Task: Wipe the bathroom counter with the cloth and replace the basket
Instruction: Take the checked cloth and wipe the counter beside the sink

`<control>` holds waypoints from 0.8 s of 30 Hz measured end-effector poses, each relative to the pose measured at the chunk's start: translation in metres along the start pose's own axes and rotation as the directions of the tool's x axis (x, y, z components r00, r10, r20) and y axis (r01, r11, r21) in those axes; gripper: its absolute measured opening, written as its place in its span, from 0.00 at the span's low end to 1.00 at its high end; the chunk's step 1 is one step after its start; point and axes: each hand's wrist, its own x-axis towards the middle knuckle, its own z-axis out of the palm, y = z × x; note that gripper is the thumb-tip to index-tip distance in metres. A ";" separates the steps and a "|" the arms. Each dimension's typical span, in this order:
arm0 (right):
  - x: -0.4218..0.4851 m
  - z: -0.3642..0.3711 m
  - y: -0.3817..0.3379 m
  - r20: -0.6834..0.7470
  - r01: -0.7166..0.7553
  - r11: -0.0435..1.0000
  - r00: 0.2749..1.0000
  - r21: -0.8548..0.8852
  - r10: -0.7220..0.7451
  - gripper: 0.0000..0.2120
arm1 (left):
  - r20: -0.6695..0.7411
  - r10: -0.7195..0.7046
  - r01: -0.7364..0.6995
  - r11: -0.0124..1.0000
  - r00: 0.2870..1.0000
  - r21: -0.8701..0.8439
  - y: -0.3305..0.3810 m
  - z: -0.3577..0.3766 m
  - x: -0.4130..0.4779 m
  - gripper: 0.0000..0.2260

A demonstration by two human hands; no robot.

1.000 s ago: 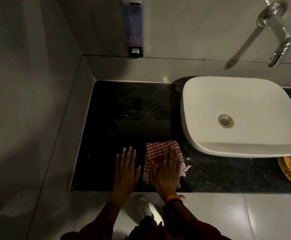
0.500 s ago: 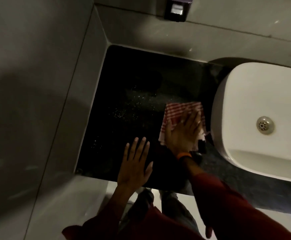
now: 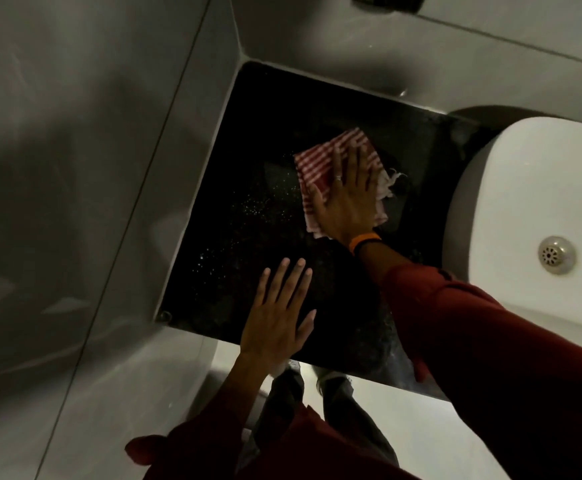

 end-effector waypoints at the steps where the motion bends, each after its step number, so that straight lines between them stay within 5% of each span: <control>1: -0.001 -0.004 0.000 0.013 -0.002 1.000 1.000 0.025 0.002 0.39 | 0.006 0.002 -0.002 1.000 1.000 0.005 0.000 -0.002 0.001 0.32; 6: -0.065 -0.020 0.000 -0.147 -0.099 0.970 0.980 0.221 0.134 0.43 | -0.119 -0.017 -0.010 0.975 0.993 -0.222 0.000 -0.016 0.003 0.26; 10: -0.156 0.003 0.011 -0.132 -0.226 0.966 0.961 0.127 0.243 0.47 | -0.354 0.052 -0.134 0.968 0.934 -0.212 -0.001 -0.046 0.065 0.21; 13: -0.190 0.021 0.018 -0.075 -0.256 0.965 0.963 0.048 0.259 0.49 | -0.304 0.137 -0.181 0.976 0.943 -0.122 0.007 -0.074 0.147 0.23; 19: -0.194 0.031 0.018 -0.084 -0.251 0.968 0.965 -0.004 0.249 0.51 | 0.063 0.217 -0.223 0.969 0.974 0.106 0.019 -0.054 0.234 0.31; 24: -0.195 0.031 0.017 -0.101 -0.251 0.967 0.964 -0.034 0.247 0.51 | -0.050 0.092 -0.089 0.994 0.994 0.065 0.001 -0.040 0.223 0.33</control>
